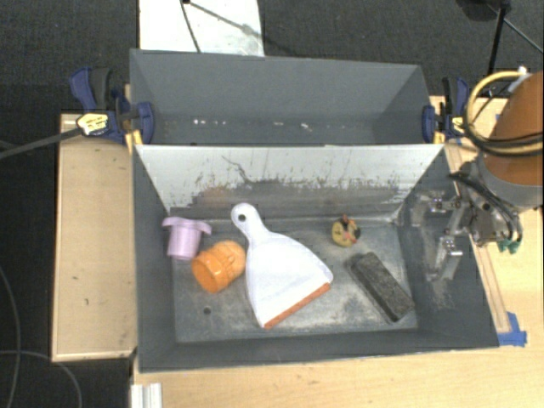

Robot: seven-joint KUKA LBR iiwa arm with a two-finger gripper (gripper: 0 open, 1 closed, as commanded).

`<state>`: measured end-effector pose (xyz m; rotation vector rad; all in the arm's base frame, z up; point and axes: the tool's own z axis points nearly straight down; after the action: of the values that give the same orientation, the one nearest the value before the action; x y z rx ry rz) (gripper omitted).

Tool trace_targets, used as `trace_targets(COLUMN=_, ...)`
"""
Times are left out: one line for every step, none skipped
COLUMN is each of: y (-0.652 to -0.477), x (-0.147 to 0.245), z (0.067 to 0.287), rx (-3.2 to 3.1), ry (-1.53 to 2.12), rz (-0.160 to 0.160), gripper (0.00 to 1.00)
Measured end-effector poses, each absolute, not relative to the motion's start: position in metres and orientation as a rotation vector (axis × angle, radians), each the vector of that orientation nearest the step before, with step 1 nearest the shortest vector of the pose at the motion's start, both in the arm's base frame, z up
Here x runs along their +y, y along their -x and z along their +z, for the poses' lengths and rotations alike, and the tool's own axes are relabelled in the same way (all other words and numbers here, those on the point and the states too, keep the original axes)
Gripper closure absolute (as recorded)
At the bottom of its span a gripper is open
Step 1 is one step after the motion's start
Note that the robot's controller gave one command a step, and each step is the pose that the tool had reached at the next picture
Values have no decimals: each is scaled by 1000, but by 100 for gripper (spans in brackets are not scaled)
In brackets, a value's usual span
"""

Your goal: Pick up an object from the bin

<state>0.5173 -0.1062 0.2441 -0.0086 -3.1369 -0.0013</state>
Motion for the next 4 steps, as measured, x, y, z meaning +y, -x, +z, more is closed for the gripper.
trace_targets(y=-519, x=-106, z=249, rx=-3145, ry=2, rz=1, gripper=0)
trace_targets(y=-510, x=-105, z=183, rx=-3149, ry=78, rz=2, gripper=0)
trace_targets(y=-500, x=-107, z=147, rx=-3132, ry=208, rz=-2, gripper=0)
trace_targets(y=-500, x=-110, z=143, rx=-3136, ry=230, rz=0, gripper=0)
